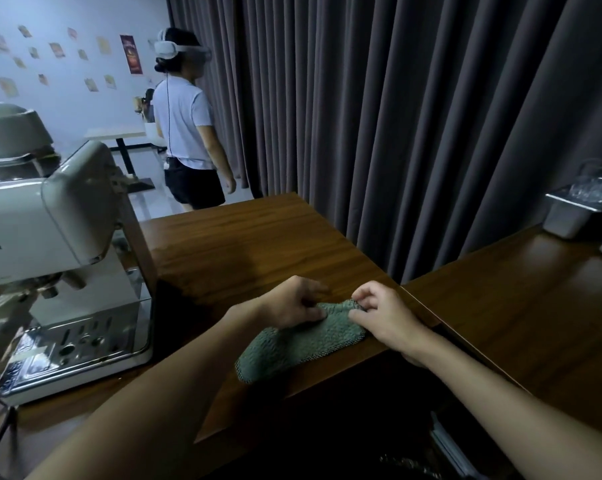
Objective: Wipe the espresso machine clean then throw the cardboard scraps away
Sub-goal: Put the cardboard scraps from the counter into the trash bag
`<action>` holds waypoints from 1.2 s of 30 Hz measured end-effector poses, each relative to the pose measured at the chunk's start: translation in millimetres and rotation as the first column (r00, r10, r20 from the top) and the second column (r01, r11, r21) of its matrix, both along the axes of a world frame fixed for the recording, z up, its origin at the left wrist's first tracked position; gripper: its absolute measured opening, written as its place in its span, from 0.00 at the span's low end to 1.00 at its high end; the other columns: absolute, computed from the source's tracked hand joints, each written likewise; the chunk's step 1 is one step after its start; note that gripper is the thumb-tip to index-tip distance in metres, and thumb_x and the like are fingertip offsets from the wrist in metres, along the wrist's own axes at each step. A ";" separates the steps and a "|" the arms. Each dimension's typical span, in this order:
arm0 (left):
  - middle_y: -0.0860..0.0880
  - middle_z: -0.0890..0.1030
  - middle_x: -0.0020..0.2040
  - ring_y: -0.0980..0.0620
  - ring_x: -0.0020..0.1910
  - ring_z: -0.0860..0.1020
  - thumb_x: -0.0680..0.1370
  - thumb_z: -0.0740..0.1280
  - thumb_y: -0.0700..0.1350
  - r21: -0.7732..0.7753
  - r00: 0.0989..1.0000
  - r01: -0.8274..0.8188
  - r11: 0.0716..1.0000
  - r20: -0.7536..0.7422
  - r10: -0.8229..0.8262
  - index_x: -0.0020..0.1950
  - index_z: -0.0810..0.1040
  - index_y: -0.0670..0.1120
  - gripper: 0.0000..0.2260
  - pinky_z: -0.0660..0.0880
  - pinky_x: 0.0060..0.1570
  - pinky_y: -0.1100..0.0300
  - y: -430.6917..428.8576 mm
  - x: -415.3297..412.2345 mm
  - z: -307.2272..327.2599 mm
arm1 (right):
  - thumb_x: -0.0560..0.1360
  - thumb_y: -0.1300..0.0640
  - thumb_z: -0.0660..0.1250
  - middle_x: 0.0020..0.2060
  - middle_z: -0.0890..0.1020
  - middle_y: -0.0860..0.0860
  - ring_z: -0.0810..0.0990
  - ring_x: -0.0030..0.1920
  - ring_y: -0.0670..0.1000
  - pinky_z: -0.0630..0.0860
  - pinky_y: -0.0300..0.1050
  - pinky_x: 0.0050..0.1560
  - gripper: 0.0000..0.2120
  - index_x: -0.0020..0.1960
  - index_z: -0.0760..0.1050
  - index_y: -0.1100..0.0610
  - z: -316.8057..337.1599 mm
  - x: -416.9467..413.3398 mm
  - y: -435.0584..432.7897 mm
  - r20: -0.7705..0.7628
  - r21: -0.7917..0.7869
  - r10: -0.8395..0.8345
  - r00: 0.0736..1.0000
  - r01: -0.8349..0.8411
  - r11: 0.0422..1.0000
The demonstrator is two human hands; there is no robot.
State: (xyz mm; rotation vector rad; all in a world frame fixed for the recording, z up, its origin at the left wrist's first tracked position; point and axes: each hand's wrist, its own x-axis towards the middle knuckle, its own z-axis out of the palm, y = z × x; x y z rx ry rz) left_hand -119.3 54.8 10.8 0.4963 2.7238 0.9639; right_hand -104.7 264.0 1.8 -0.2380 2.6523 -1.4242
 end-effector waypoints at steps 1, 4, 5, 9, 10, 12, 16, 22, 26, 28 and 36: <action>0.47 0.80 0.64 0.51 0.60 0.79 0.78 0.72 0.43 0.026 1.000 0.002 1.000 0.012 -0.002 0.70 0.76 0.43 0.21 0.76 0.59 0.62 2.5 -1.4 2.5 | 0.74 0.62 0.71 0.46 0.79 0.51 0.79 0.49 0.50 0.74 0.41 0.46 0.10 0.51 0.74 0.52 1.2 -1.3 2.7 0.002 -0.038 -0.001 1.000 0.001 0.999; 0.45 0.84 0.50 0.50 0.48 0.81 0.78 0.70 0.37 0.262 0.989 -0.097 0.960 0.133 0.063 0.54 0.83 0.42 0.06 0.79 0.47 0.60 3.3 -3.6 9.4 | 0.75 0.66 0.68 0.45 0.80 0.51 0.81 0.43 0.46 0.74 0.36 0.39 0.13 0.58 0.73 0.56 7.7 -4.3 5.4 0.025 -0.175 0.015 1.000 -0.010 0.984; 0.45 0.82 0.46 0.49 0.44 0.80 0.78 0.69 0.36 0.340 0.981 -0.131 0.931 0.180 0.073 0.50 0.82 0.43 0.04 0.78 0.44 0.59 2.0 -3.5 12.5 | 0.75 0.67 0.67 0.45 0.81 0.52 0.81 0.41 0.44 0.74 0.34 0.36 0.14 0.59 0.73 0.56 10.5 -5.7 5.3 0.020 -0.205 0.014 1.000 -0.010 0.979; 0.46 0.78 0.40 0.49 0.40 0.76 0.75 0.70 0.36 0.508 0.949 -0.198 0.838 0.312 0.035 0.42 0.77 0.46 0.07 0.73 0.38 0.57 -5.3 -2.7 22.2 | 0.75 0.67 0.68 0.45 0.82 0.54 0.81 0.39 0.44 0.74 0.33 0.37 0.16 0.61 0.73 0.56 23.1 -11.9 1.6 -0.026 -0.268 0.032 0.999 -0.037 0.963; 0.47 0.79 0.39 0.49 0.41 0.77 0.73 0.72 0.39 0.553 0.940 -0.225 0.802 0.339 0.031 0.40 0.77 0.47 0.06 0.73 0.39 0.56 -6.4 -1.5 25.0 | 0.76 0.67 0.68 0.44 0.82 0.54 0.81 0.40 0.44 0.75 0.33 0.38 0.16 0.61 0.74 0.57 26.2 -12.5 0.0 -0.038 -0.277 0.040 0.998 -0.049 0.960; 0.47 0.80 0.41 0.48 0.43 0.78 0.72 0.75 0.43 0.627 0.941 -0.261 0.734 0.336 0.048 0.41 0.78 0.48 0.06 0.73 0.44 0.53 -9.2 0.0 28.7 | 0.76 0.66 0.68 0.43 0.83 0.52 0.82 0.41 0.45 0.77 0.34 0.41 0.13 0.59 0.75 0.56 31.8 -12.4 -2.8 -0.056 -0.287 0.052 0.997 -0.066 0.956; 0.44 0.80 0.46 0.48 0.47 0.79 0.76 0.72 0.38 0.605 0.968 -0.239 0.759 0.211 0.136 0.54 0.80 0.44 0.08 0.77 0.46 0.56 -15.5 5.6 36.2 | 0.76 0.64 0.68 0.43 0.84 0.55 0.82 0.44 0.50 0.78 0.46 0.48 0.09 0.55 0.77 0.55 37.6 -11.3 -5.9 -0.113 -0.290 0.064 0.992 -0.095 0.952; 0.48 0.84 0.49 0.55 0.47 0.81 0.79 0.70 0.42 0.232 0.987 -0.155 0.960 -0.011 0.162 0.54 0.84 0.41 0.07 0.79 0.49 0.60 -23.7 20.6 66.5 | 0.75 0.66 0.69 0.45 0.84 0.55 0.82 0.43 0.48 0.76 0.38 0.42 0.10 0.55 0.77 0.58 48.3 -5.5 -8.6 -0.065 -0.368 0.101 0.993 -0.118 0.922; 0.48 0.81 0.39 0.57 0.38 0.78 0.80 0.69 0.42 0.260 0.980 -0.177 0.949 -0.046 0.195 0.44 0.80 0.44 0.06 0.75 0.37 0.62 -26.8 37.1 86.1 | 0.74 0.68 0.70 0.50 0.83 0.56 0.83 0.51 0.49 0.79 0.40 0.51 0.12 0.55 0.79 0.58 61.0 -1.4 -8.4 -0.038 -0.356 0.159 0.987 -0.162 0.921; 0.47 0.80 0.41 0.53 0.40 0.78 0.80 0.68 0.41 0.341 0.973 -0.201 0.918 -0.037 0.227 0.45 0.78 0.44 0.04 0.76 0.38 0.58 -28.2 45.6 91.6 | 0.74 0.67 0.70 0.47 0.85 0.56 0.83 0.48 0.51 0.80 0.45 0.51 0.09 0.52 0.80 0.58 68.2 0.9 -9.0 -0.043 -0.384 0.171 0.984 -0.175 0.907; 0.42 0.84 0.44 0.43 0.45 0.80 0.77 0.71 0.37 0.633 0.955 -0.257 0.730 0.051 0.291 0.47 0.81 0.42 0.01 0.75 0.56 0.38 -42.7 63.9 112.2 | 0.75 0.67 0.69 0.42 0.84 0.54 0.83 0.40 0.47 0.79 0.41 0.38 0.06 0.52 0.79 0.60 101.1 8.2 -19.6 -0.070 -0.512 0.230 0.971 -0.233 0.827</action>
